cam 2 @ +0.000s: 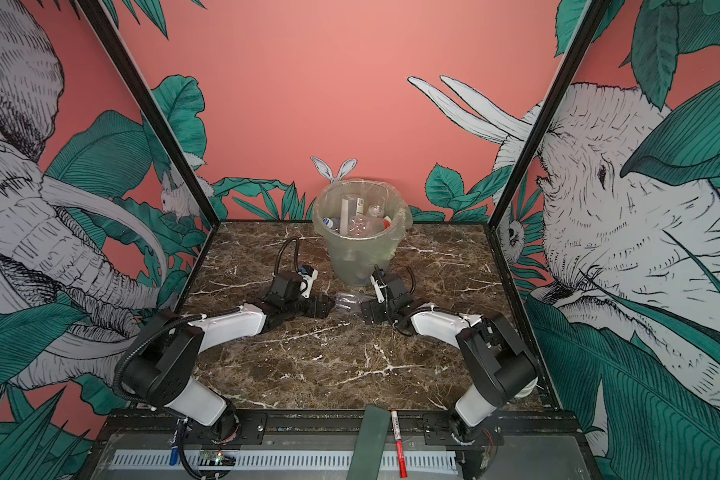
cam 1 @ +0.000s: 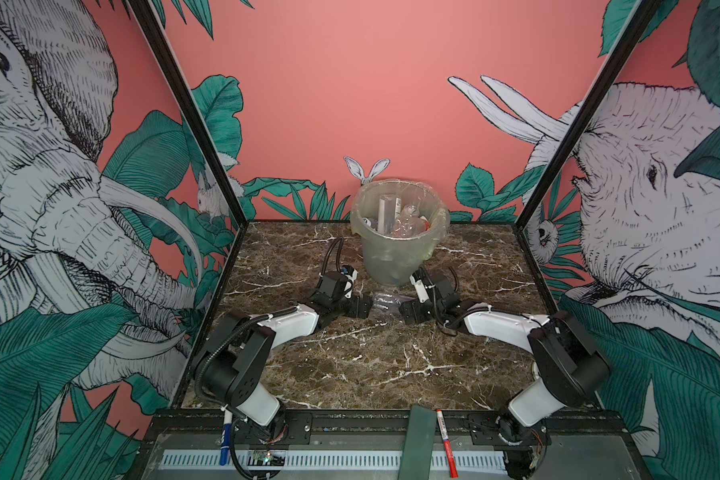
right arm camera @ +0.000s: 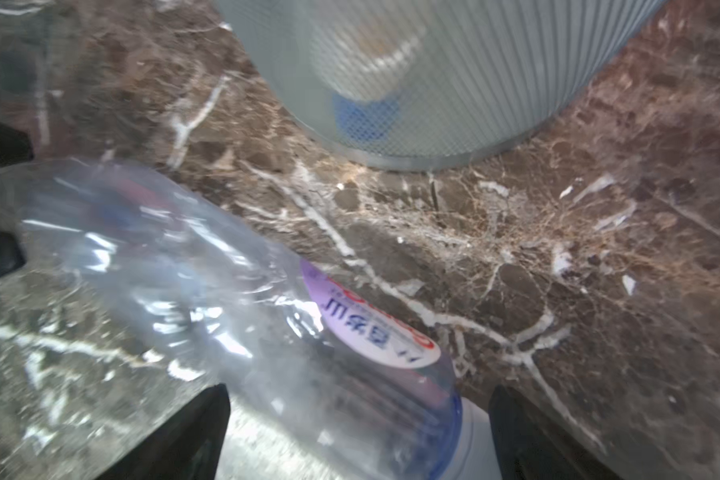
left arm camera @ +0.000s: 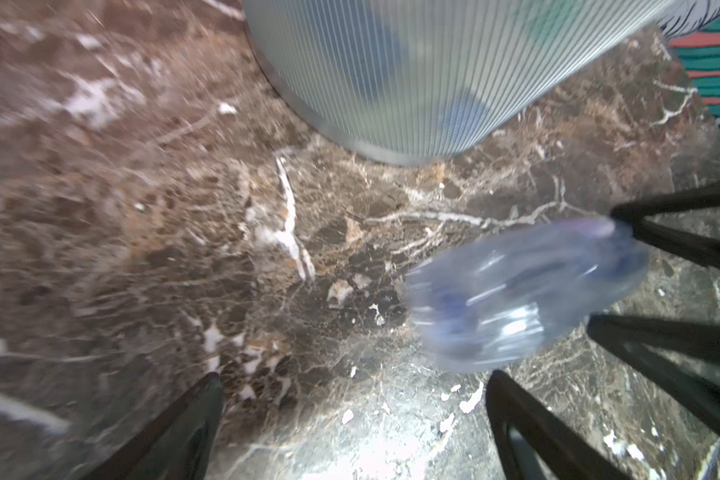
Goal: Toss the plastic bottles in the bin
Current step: 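Lower the left gripper beside the bin while the right gripper approaches the blue-capped water bottle, then close the right gripper on the blue-capped water bottle and lift it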
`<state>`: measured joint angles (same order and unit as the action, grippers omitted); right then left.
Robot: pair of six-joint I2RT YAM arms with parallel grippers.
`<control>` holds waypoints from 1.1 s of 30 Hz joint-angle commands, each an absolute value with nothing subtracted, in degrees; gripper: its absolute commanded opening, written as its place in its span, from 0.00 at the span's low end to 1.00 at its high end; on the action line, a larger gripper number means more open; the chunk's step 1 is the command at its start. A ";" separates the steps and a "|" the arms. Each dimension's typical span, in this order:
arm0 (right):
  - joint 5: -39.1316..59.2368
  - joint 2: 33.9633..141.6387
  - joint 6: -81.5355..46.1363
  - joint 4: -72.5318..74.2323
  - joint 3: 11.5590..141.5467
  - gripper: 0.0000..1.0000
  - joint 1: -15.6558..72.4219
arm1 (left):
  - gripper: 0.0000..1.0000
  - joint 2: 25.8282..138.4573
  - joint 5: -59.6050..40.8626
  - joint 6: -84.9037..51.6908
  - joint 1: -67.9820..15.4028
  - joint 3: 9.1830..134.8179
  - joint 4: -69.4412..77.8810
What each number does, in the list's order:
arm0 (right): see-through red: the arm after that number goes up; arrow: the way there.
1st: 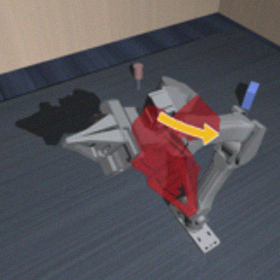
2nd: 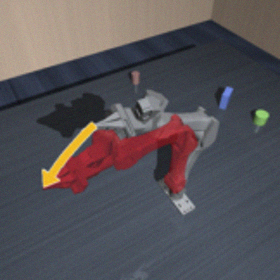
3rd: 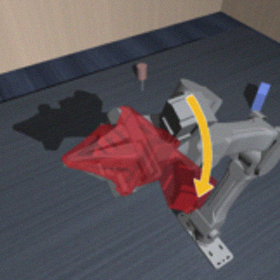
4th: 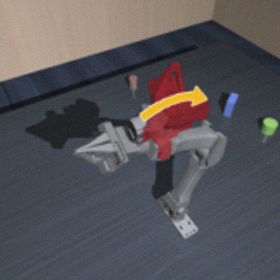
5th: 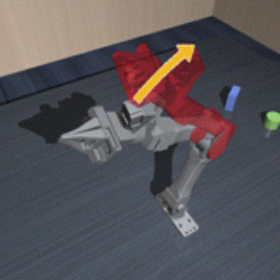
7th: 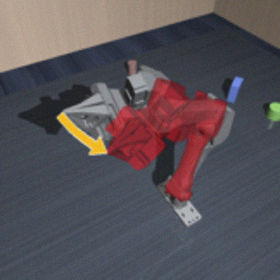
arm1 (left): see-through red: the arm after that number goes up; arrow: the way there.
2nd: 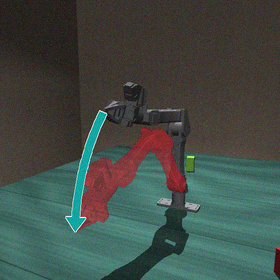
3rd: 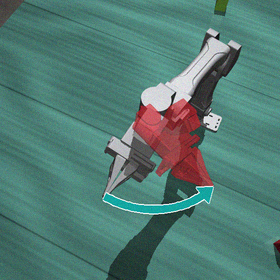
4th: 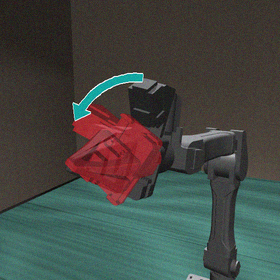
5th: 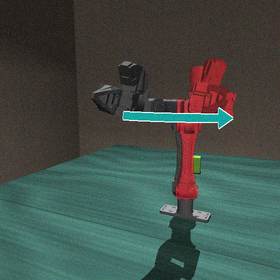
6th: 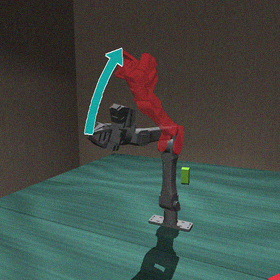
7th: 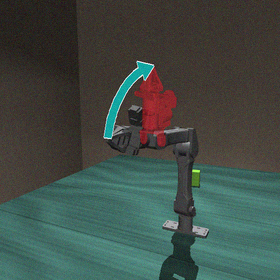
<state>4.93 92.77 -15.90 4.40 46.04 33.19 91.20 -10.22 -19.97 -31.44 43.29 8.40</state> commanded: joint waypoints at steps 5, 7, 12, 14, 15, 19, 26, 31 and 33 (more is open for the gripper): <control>10.63 92.18 -18.74 11.11 44.92 0.99 33.05 | 1.00 95.33 -12.62 -19.83 -31.37 48.19 2.06; 11.53 89.77 -19.13 10.30 43.72 0.99 33.33 | 1.00 96.24 -12.70 -19.94 -31.31 48.73 2.25; 15.95 85.80 -21.86 9.63 41.42 0.99 34.45 | 1.00 97.22 -11.13 -20.64 -31.31 49.19 2.01; 18.85 85.69 -23.06 9.02 41.68 0.99 35.02 | 1.00 97.56 -9.67 -20.74 -31.30 49.64 0.61; 19.78 85.78 -23.48 8.67 41.88 0.99 35.51 | 1.00 97.80 -9.11 -20.71 -31.30 49.85 0.04; 21.55 86.68 -23.29 5.41 44.03 0.99 38.83 | 1.00 97.65 -6.83 -20.57 -31.37 50.09 -1.35; 20.63 87.87 -21.74 1.48 48.37 0.99 42.37 | 1.00 98.77 -7.10 -20.30 -31.27 51.15 -2.73; 5.56 89.95 -21.09 -5.96 54.64 0.99 42.50 | 1.00 97.98 -6.33 -20.33 -31.29 50.94 -3.30; 3.46 91.22 -21.52 -6.13 56.21 0.99 42.98 | 0.99 97.57 -5.26 -20.56 -31.26 50.73 -3.69</control>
<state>11.03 89.56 -22.06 -3.14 53.76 42.46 98.48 -6.90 -20.10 -31.44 50.54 -0.78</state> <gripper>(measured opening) 0.992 0.995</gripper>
